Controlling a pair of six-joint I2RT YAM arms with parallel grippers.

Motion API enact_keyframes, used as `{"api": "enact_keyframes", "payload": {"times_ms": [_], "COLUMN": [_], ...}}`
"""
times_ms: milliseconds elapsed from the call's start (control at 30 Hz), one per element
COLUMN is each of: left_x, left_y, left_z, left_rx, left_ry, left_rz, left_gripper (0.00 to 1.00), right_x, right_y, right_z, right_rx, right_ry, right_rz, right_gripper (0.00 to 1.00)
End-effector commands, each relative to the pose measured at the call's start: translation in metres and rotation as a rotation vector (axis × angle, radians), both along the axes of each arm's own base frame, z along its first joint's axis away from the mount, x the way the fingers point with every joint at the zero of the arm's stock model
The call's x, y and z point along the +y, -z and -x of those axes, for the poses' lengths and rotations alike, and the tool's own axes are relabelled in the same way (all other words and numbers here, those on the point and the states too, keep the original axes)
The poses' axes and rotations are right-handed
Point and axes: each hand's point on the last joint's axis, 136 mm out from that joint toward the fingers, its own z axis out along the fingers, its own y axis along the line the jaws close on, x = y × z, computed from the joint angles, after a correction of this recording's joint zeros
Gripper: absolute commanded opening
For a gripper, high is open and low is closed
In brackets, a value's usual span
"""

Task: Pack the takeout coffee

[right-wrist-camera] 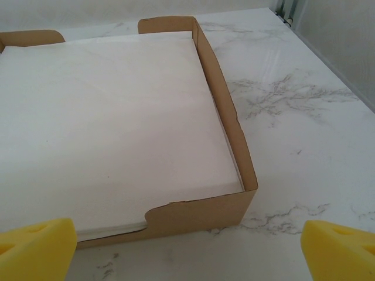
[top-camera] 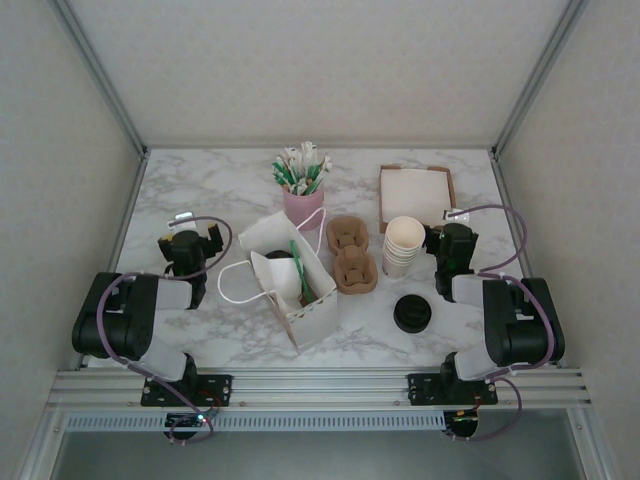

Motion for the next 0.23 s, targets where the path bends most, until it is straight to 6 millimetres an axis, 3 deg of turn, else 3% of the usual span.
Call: {"api": "enact_keyframes", "payload": {"times_ms": [0,200], "left_x": [0.0002,0.0001], "left_y": [-0.0070,-0.0071], "left_z": [-0.0031,-0.0031], "left_rx": [-0.037,-0.037], "left_ry": [0.003,0.003], "left_rz": [0.019,0.019], "left_gripper": [1.00,1.00], "right_x": [0.0002,-0.0002], "right_y": [-0.0057,-0.0058], "right_z": [-0.0046,-0.0046], "right_rx": [-0.027,-0.028], "right_ry": [-0.009,-0.010], "right_rz": [0.005,0.005], "right_gripper": [0.99,0.99]}}
